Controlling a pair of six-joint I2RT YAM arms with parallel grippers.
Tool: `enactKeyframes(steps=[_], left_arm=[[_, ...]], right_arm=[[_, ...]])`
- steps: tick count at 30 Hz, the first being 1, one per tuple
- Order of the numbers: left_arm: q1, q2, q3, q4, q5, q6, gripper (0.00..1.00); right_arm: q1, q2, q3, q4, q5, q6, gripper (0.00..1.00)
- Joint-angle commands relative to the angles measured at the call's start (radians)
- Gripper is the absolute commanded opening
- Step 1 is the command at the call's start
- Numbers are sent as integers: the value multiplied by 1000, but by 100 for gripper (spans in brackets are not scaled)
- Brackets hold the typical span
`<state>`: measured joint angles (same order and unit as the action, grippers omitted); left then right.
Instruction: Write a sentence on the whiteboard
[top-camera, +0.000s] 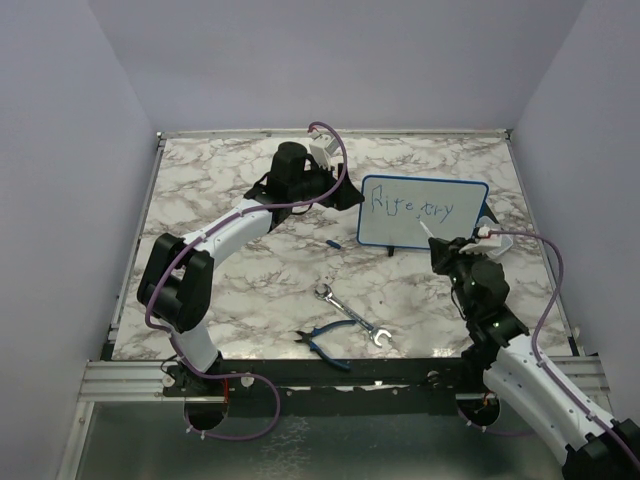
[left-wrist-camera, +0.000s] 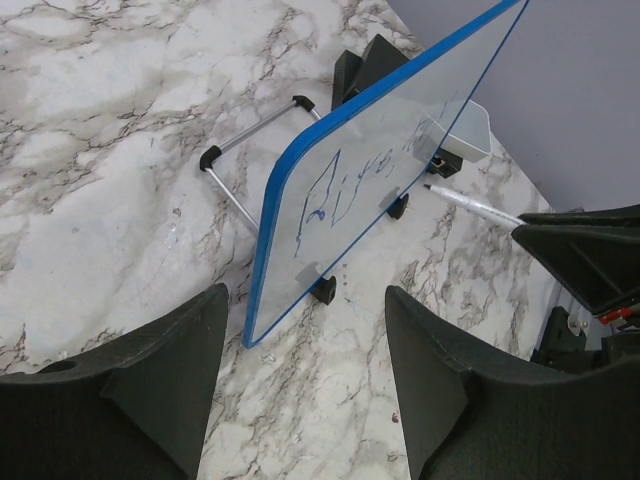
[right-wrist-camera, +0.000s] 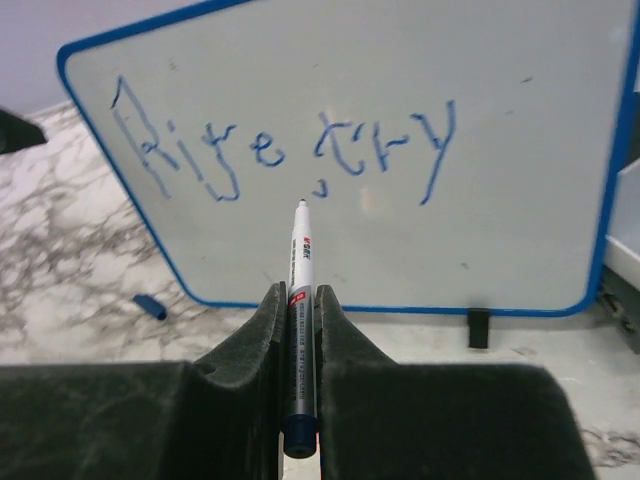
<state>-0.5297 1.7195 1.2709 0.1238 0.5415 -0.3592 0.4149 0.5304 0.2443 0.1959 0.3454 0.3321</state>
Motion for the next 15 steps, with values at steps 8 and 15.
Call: enactKeyframes(steps=[8,15], left_arm=[[0,33,4,-17,16,-4,65],[-3,50,2,-9,27,-11,65]], right_arm=[[-4,139,-43,145,-263,26,1],[-5,197,-45,198,-218,9,1]])
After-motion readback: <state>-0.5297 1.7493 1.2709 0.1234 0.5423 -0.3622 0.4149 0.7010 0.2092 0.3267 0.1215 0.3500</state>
